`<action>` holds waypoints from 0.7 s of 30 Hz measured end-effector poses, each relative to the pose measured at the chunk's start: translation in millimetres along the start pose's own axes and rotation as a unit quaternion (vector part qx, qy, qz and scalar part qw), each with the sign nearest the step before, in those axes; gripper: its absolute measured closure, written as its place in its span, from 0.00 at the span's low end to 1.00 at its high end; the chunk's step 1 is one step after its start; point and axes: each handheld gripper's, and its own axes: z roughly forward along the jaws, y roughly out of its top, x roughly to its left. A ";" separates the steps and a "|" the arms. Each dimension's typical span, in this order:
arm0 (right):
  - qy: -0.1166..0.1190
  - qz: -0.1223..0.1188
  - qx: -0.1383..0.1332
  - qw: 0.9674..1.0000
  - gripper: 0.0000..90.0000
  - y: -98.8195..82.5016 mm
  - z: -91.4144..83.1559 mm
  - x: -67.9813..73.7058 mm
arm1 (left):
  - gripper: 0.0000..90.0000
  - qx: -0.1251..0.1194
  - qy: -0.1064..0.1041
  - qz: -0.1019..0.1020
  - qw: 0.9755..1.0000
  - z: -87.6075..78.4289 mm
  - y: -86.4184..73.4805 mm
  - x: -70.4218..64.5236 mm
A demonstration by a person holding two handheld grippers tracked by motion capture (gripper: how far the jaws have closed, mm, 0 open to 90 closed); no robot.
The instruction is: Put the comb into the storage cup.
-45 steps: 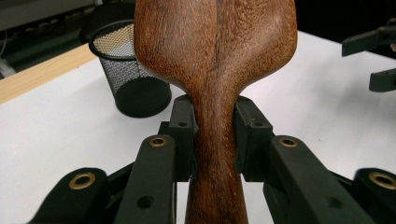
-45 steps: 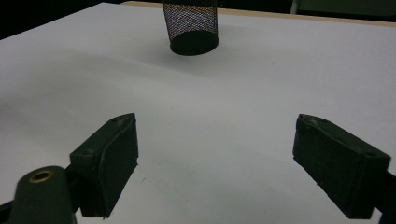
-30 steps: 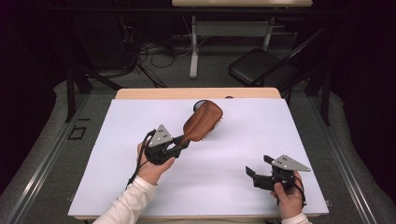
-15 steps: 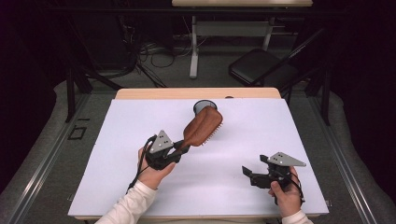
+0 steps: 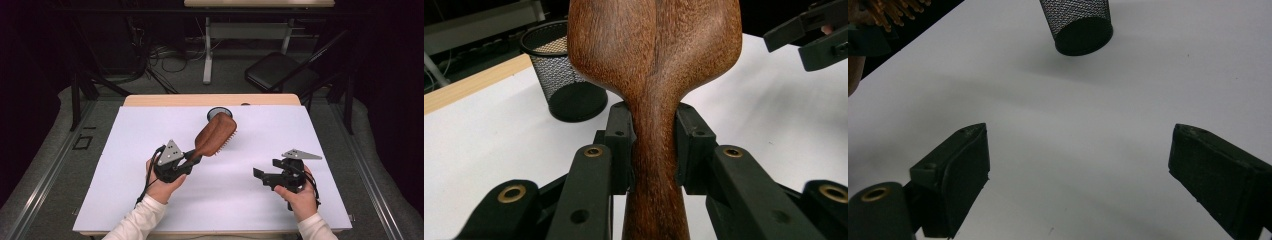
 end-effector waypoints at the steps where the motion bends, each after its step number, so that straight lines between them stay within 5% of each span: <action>1: 0.002 0.002 0.000 1.000 0.11 1.8 1.2 0.4 | 0.80 -0.002 0.000 -0.001 1.000 -0.2 0.0 0.0; 15: 0.028 -0.015 0.010 0.999 0.14 33.0 15.8 21.4 | 0.80 -0.003 0.003 -0.001 1.000 -0.6 -0.1 -1.9; 21: 0.045 0.000 0.006 0.999 0.16 45.2 20.8 24.0 | 0.80 0.000 0.001 -0.002 1.000 0.1 -1.7 -2.0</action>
